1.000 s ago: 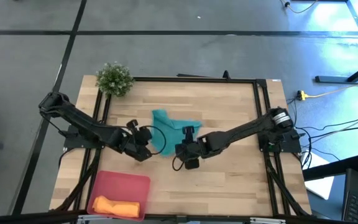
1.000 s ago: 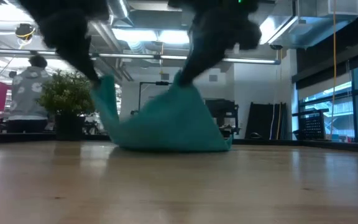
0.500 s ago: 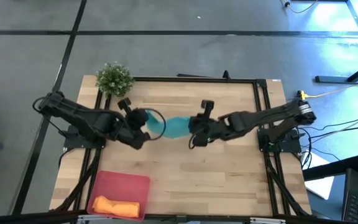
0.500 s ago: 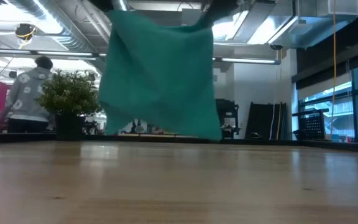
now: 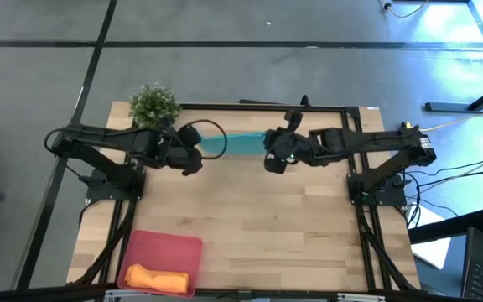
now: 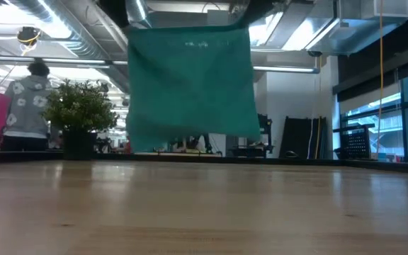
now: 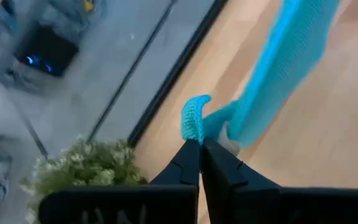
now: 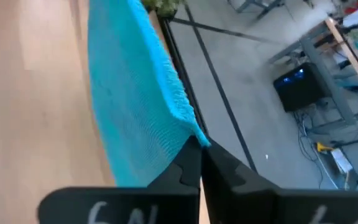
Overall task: Roll microfiber towels into tight, uniform cylinder then place into a basket
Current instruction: Fold the blue microfiber cloth
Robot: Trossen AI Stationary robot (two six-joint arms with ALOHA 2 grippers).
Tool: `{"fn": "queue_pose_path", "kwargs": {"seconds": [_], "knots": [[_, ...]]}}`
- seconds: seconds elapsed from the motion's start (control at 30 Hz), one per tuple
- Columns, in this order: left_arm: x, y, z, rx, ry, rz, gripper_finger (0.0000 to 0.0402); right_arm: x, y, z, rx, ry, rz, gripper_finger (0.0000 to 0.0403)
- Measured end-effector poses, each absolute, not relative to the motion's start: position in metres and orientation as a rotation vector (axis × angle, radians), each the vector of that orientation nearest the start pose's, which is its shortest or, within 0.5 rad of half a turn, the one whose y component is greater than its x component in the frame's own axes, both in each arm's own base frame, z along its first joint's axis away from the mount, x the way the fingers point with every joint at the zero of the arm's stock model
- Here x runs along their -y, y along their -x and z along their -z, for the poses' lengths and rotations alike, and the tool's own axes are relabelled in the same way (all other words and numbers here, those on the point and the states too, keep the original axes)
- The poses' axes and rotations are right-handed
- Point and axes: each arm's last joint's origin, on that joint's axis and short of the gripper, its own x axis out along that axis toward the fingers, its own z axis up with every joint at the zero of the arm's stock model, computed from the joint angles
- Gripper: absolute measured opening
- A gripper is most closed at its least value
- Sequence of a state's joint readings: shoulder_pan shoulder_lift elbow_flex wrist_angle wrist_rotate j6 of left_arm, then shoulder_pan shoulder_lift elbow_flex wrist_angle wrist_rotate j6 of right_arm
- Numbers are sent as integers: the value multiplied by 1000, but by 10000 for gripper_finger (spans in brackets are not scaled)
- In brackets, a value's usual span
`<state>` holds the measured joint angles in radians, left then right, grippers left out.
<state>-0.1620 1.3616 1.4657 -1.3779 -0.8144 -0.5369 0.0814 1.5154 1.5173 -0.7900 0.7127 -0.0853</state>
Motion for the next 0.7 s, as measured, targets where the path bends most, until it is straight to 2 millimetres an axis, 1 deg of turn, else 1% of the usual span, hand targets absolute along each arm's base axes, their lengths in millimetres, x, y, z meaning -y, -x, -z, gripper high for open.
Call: {"fn": "queue_pose_path", "kwargs": {"seconds": [0.07, 0.1, 0.2, 0.3, 0.4, 0.6, 0.7], "knots": [[12, -229, -361, -1002, -119, -761, 0, -2, -314, -363, -783, 399, 559, 5], [11, -230, -360, -1024, -134, -738, 0, 0, -314, -363, -787, 399, 544, 5], [6, -229, -361, -1002, -147, -798, 0, 6, -315, -364, -781, 401, 558, 5], [0, -230, -360, -1051, -137, -755, 0, 12, -315, -364, -788, 397, 574, 4], [-6, -230, -360, -1042, -152, -801, 0, 21, -315, -365, -793, 400, 595, 4], [-33, -230, -363, -1001, -184, -975, 0, 47, -313, -365, -817, 397, 658, 4], [-41, -233, -365, -988, -214, -972, 0, 57, -313, -367, -817, 427, 673, 5]]}}
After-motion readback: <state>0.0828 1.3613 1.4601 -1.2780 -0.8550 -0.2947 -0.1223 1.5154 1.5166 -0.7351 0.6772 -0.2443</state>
